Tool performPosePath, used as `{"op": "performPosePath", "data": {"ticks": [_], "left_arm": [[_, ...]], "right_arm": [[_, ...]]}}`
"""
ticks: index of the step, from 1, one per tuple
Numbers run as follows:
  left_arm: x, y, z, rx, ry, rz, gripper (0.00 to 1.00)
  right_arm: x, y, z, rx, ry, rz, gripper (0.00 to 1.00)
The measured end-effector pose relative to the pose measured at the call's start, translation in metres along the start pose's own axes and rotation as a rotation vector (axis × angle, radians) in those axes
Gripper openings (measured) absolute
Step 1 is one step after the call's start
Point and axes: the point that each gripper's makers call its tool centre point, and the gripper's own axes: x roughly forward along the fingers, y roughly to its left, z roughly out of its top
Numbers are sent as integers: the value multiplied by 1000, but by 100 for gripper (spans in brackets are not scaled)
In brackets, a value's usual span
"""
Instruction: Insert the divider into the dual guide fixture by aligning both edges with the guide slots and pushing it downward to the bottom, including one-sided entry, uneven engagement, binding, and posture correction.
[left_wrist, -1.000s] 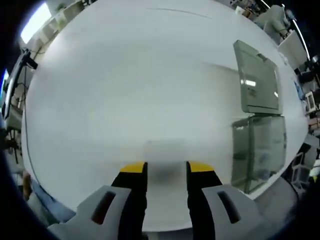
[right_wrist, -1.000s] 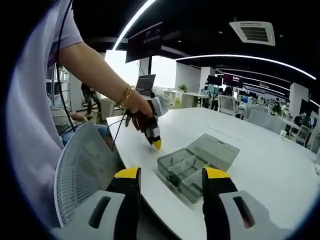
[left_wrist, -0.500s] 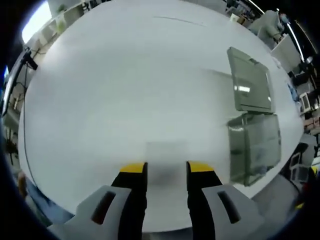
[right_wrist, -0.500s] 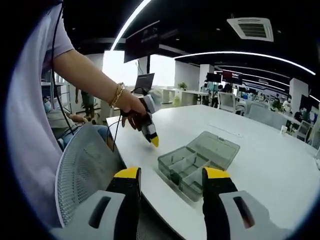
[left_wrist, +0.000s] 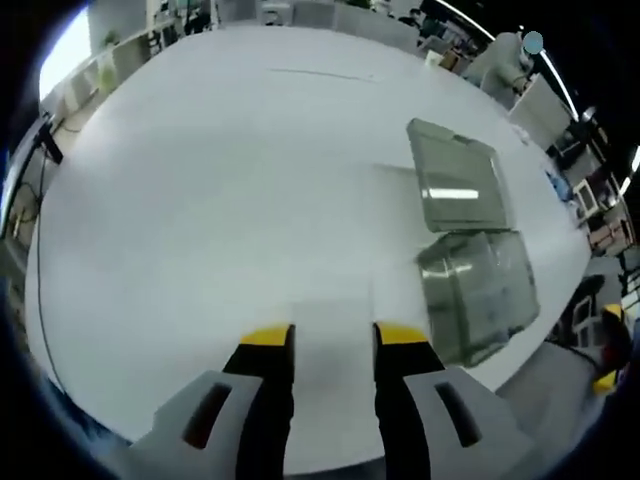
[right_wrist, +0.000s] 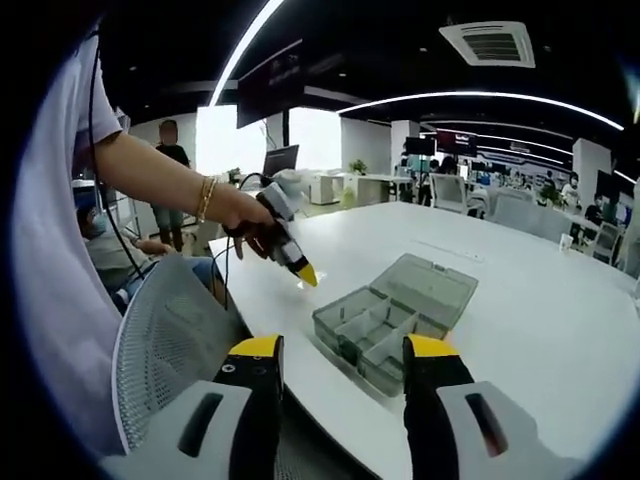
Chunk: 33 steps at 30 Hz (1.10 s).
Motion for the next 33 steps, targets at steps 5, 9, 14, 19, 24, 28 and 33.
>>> {"op": "performPosePath", "data": {"ticks": [5, 9, 14, 19, 24, 28, 33], "left_arm": [[-7, 0, 5, -5, -49, -32, 28], [-15, -3, 12, 0, -107, -64, 28], [-22, -10, 17, 19, -167, -106, 28], [-31, -19, 23, 48, -242, -142, 28], [-42, -28, 29, 80, -311, -171, 28], [-51, -35, 36, 99, -366, -195, 28], [-63, -47, 37, 120, -415, -231, 28]], "right_arm": [[2, 0, -4, 0, 24, 0, 43], [3, 0, -6, 1, 41, -5, 43], [4, -2, -9, 8, 60, -13, 42], [5, -2, -11, 8, 80, -13, 42], [6, -4, -12, 15, 93, -14, 42], [9, -7, -12, 19, 109, -19, 41], [13, -11, -7, 50, 111, -26, 41]]}}
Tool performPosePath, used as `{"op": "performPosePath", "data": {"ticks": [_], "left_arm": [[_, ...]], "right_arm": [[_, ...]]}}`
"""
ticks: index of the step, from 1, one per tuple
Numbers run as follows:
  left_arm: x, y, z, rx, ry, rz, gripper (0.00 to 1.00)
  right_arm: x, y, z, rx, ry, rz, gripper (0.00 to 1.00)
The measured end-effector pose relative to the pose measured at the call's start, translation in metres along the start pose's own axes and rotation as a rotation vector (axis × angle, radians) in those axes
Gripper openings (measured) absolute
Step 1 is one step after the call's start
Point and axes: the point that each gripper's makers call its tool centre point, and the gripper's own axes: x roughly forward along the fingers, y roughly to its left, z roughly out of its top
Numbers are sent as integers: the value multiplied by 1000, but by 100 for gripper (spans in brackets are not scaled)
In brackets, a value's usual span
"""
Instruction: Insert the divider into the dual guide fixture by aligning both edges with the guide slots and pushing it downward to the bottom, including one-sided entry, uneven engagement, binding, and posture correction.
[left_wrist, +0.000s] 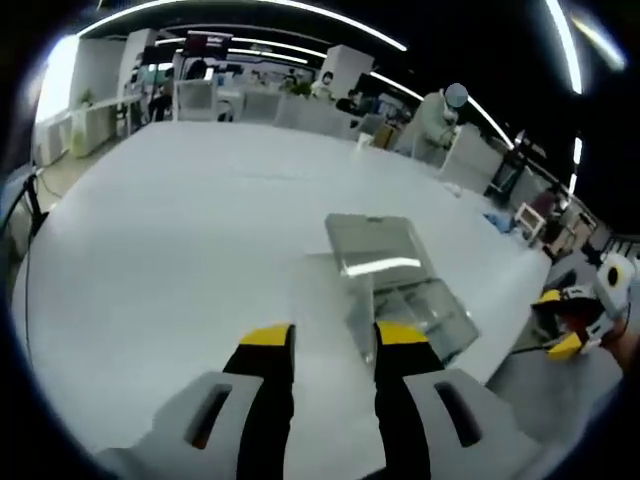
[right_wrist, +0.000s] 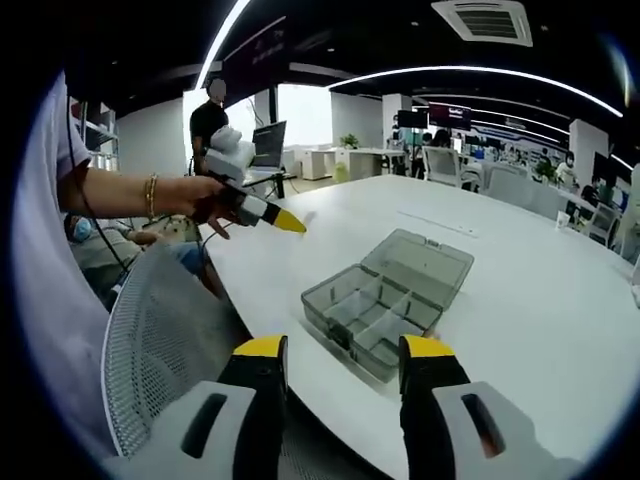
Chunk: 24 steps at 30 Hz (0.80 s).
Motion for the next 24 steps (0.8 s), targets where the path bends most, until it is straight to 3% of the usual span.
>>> {"op": "performPosePath", "data": {"ticks": [15, 19, 24], "left_arm": [[-12, -37, 13, 143, -74, -108, 28], [-13, -44, 16, 174, -92, -135, 28], [-16, -54, 17, 209, -108, -166, 28]], "right_arm": [[-2, 4, 25, 64, -48, -41, 38], [-6, 2, 33, 84, -68, -63, 33], [-6, -1, 53, 104, -101, -85, 31]]}}
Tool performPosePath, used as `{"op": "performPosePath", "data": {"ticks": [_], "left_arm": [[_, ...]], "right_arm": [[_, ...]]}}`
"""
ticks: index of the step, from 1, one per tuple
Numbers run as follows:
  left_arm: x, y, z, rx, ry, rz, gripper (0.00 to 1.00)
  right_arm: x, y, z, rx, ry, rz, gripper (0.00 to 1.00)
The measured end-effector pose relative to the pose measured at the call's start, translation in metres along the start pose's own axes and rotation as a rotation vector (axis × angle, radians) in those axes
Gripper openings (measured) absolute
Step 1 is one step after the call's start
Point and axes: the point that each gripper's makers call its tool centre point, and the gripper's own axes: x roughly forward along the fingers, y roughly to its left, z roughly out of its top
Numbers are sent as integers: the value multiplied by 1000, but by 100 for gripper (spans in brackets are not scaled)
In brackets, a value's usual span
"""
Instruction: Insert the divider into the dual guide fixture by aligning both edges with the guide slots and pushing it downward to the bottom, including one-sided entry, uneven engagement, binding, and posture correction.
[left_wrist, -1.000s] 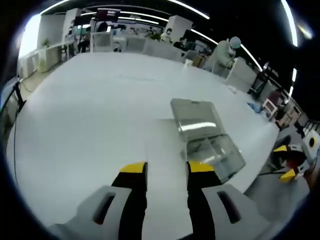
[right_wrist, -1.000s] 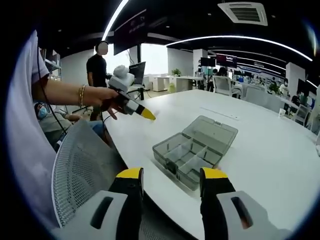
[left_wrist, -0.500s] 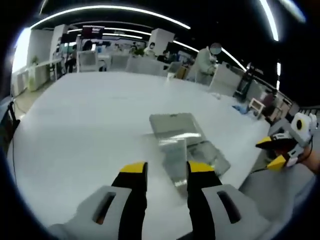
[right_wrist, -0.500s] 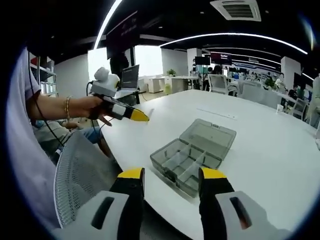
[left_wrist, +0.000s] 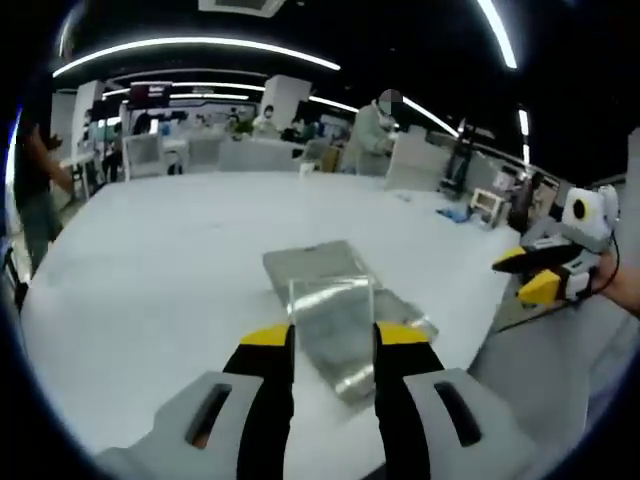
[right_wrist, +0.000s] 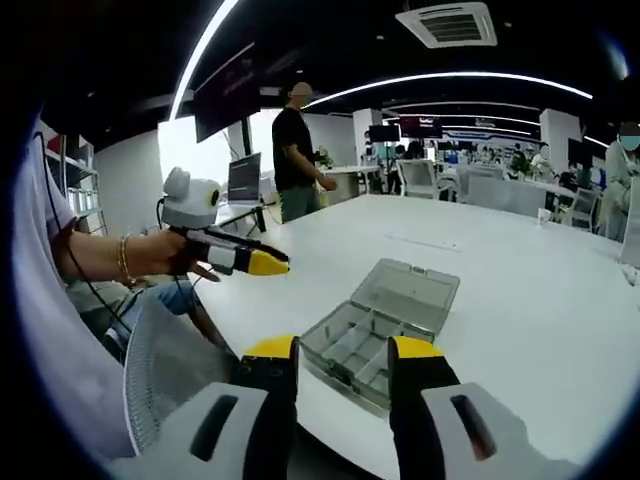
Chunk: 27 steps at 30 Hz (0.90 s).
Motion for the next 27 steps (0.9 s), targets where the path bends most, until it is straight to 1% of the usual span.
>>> {"op": "performPosePath", "data": {"ticks": [4, 6, 7, 10, 17, 19, 22, 27], "left_arm": [[-2, -12, 0, 49, -7, -37, 28], [-3, -15, 0, 81, -13, -44, 28], [-3, -17, -1, 87, -15, -49, 28], [-4, -20, -1, 101, -22, -63, 28], [-9, -24, 1, 183, -30, -84, 28], [-9, -26, 1, 213, -32, -90, 28], [-8, -31, 1, 249, -38, -99, 28], [-5, -42, -2, 304, -38, -126, 28]], "right_arm": [[7, 9, 20, 25, -43, 21, 32], [11, 13, 27, 29, -46, 29, 32], [14, 16, 30, 15, -45, 30, 32], [19, 21, 33, -9, -26, 34, 32], [35, 32, 41, -68, 32, 47, 29], [40, 36, 45, -81, 31, 46, 27], [46, 41, 49, -79, 26, 56, 26], [56, 48, 48, -82, 45, 76, 25]]}}
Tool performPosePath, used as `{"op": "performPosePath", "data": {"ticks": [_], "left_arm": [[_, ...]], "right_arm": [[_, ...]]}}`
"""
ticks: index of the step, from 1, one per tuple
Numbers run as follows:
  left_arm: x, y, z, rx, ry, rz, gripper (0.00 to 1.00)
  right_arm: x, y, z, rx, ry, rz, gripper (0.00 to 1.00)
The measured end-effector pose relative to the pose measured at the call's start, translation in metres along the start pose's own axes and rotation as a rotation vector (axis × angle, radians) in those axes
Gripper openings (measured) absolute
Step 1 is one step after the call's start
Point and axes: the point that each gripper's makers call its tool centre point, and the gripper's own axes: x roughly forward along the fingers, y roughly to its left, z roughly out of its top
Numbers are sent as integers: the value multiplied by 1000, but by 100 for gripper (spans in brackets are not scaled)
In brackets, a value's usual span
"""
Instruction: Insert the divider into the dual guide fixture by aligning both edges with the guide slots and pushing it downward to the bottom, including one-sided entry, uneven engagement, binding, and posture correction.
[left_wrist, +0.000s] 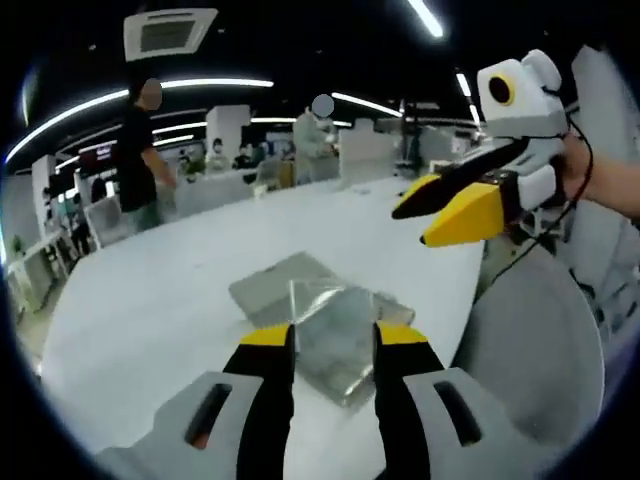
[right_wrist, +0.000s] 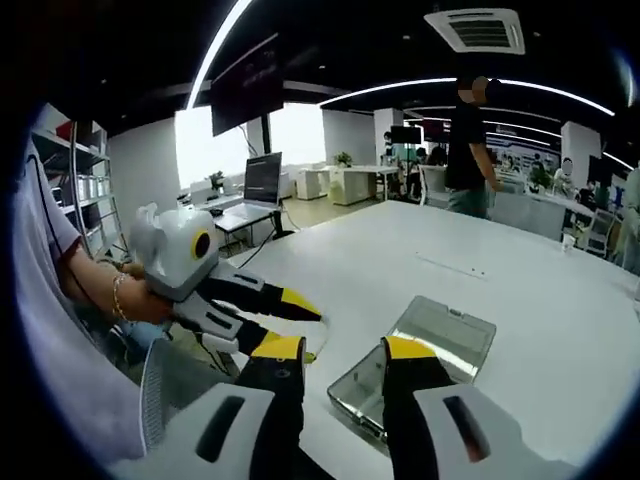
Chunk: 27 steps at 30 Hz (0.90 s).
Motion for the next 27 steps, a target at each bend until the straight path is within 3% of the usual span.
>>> {"op": "performPosePath", "data": {"ticks": [17, 22, 27], "left_arm": [[11, -27, 3, 202, -6, -53, 28], [11, -38, 8, 310, -23, -67, 28], [11, -42, 10, 329, -30, -77, 28]], "right_arm": [[14, -3, -19, 44, 113, 20, 17], [17, -2, -27, 63, 156, 26, 13], [17, -2, -32, 75, 176, 31, 10]]}}
